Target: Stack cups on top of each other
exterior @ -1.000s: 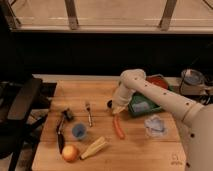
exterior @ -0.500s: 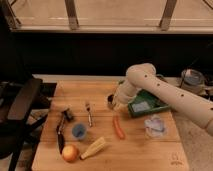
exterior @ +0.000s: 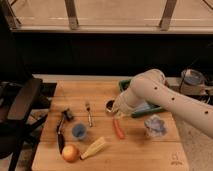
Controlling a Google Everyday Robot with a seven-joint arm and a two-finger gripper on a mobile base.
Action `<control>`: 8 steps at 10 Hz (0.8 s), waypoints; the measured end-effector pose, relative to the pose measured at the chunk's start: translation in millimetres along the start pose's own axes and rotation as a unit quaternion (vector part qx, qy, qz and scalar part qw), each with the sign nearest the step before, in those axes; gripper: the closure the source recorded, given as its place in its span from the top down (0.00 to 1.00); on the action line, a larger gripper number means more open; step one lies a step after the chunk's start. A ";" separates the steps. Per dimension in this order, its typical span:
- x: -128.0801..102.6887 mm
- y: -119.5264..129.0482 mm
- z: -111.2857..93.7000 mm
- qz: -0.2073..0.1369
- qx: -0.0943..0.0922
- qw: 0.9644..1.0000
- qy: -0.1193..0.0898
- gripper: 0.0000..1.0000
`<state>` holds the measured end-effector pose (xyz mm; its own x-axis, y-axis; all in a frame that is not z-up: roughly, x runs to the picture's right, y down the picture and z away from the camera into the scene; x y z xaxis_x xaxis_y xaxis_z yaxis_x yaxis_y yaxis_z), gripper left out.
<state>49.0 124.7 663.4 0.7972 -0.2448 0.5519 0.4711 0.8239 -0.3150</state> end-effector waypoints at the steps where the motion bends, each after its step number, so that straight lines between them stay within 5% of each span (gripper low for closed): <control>1: -18.8 3.5 -3.7 -0.022 0.000 1.000 0.003 0.00; 5: -81.7 2.8 5.2 -0.104 -0.022 0.994 0.007 0.00; 8: -103.6 0.4 18.5 -0.134 -0.044 0.990 0.007 0.00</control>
<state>-40.4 159.8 620.3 0.6440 -0.4569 0.6136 0.6972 0.6807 -0.2249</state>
